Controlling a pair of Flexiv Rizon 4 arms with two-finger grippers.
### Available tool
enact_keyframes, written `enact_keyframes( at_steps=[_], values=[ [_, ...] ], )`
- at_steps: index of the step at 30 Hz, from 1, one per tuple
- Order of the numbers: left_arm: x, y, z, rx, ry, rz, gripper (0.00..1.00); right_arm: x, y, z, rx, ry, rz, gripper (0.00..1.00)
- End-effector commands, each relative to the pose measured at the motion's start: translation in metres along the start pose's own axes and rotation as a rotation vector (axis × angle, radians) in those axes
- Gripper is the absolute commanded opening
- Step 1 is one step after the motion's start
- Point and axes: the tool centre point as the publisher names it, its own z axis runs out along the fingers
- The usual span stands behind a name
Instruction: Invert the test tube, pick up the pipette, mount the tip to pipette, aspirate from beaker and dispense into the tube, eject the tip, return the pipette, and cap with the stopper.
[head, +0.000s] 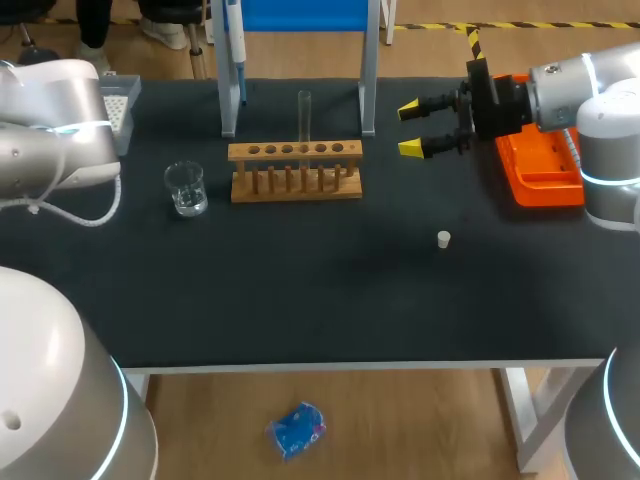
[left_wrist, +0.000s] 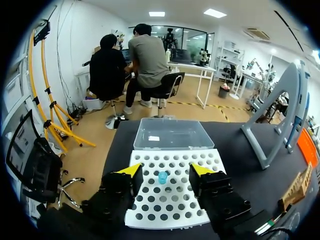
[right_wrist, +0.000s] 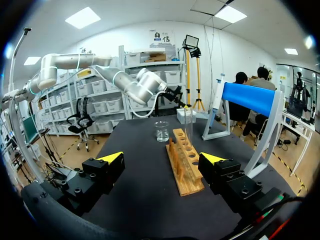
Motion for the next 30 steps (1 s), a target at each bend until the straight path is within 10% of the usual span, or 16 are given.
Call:
enact_keyframes(
  at_steps=[1, 9, 30],
  values=[
    [-0.001, -0.003, 0.002, -0.014, 0.004, 0.000, 0.36, 0.000, 0.000, 0.000, 0.000, -0.001, 0.000, 1.00],
    [-0.001, -0.002, 0.003, -0.021, -0.003, 0.010, 0.00, 0.000, 0.000, 0.000, 0.000, -0.001, 0.000, 1.00],
    [-0.003, -0.008, -0.015, 0.008, -0.026, 0.032, 0.00, 0.000, 0.000, 0.000, 0.000, -0.001, 0.000, 1.00]
  ],
)
